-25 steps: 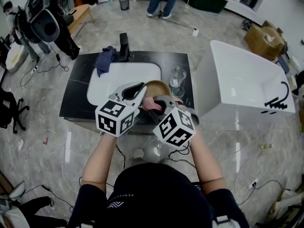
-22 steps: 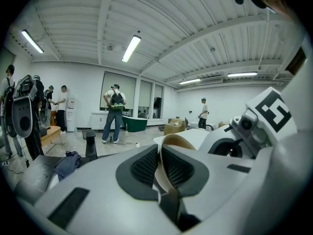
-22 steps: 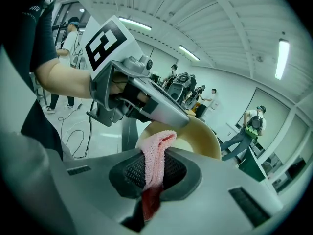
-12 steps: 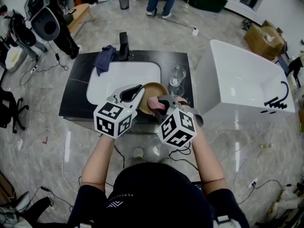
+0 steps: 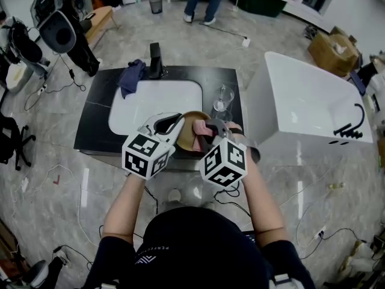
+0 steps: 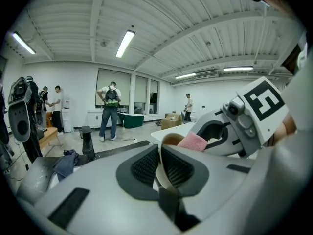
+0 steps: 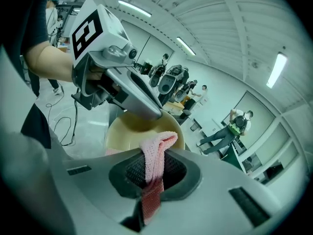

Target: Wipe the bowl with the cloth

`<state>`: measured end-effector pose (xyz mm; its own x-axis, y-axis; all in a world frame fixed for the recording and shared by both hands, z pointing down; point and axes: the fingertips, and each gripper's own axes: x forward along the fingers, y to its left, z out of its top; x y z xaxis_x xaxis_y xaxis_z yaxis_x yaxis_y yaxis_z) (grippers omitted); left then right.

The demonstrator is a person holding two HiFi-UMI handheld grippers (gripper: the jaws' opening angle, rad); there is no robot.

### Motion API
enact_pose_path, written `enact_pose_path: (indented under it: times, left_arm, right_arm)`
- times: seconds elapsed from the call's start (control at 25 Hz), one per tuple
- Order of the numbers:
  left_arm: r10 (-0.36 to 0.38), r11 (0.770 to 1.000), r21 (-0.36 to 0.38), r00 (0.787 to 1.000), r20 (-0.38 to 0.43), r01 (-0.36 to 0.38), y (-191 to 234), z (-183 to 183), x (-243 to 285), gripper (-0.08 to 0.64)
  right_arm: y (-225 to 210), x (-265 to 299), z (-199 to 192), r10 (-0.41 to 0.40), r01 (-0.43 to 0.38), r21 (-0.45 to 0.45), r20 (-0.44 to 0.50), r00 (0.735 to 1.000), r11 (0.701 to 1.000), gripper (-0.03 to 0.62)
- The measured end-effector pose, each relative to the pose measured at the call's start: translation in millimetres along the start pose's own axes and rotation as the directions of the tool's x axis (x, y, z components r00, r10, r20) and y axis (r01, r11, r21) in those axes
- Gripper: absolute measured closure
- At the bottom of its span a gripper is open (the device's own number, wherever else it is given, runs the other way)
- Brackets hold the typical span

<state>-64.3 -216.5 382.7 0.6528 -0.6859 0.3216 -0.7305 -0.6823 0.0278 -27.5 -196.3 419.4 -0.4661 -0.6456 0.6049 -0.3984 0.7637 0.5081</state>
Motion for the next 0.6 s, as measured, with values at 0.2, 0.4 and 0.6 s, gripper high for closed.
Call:
enact_pose_path:
  times: [0.2,0.4,0.6]
  left_arm:
    - [0.008,1.000,-0.015,1.000,-0.006,-0.008,0,-8,0,0.538]
    - [-0.001,0.999,-0.036,1.000,-0.019,0.000,0,-11,1,0.541]
    - [-0.002,0.999,-0.045,0.999,-0.039,0.000,-3,-16,7,0.541]
  right_arm:
    - [-7,-5,5,-0.054,0.053,0.008,0.036,0.998,0.999,0.549]
    - [-14,-10,12,-0.093,0.092,0.020,0.073,0.993,0.996,0.549]
    - [-21,-16,19,-0.121,0.113,0.078,0.113,0.986,0.991,0.549]
